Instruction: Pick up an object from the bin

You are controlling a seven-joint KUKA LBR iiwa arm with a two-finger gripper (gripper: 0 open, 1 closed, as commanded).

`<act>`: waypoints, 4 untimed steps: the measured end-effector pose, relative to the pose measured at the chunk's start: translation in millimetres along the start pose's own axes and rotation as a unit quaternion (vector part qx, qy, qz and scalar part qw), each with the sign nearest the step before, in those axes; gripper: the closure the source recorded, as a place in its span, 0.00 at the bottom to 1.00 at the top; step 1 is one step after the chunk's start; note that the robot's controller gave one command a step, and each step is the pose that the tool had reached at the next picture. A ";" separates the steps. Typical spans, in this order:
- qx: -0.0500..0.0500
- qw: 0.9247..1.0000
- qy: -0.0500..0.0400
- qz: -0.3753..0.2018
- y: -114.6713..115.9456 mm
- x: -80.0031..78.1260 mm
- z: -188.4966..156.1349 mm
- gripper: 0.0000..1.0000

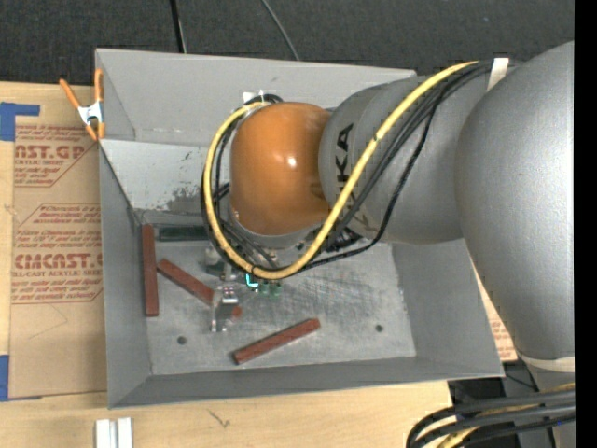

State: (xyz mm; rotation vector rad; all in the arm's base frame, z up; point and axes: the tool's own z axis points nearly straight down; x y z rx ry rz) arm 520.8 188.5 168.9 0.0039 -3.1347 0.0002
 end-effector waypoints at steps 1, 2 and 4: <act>-0.001 1.000 -0.004 0.001 -0.8 -2.1 -3.8 0.00; -0.004 0.999 -0.008 0.039 -14.7 -34.2 92.7 1.00; -0.001 1.000 -0.006 0.004 5.1 -55.6 -68.0 1.00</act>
Offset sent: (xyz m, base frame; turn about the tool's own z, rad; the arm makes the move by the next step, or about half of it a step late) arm 0.0302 -0.0188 -0.0989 0.0787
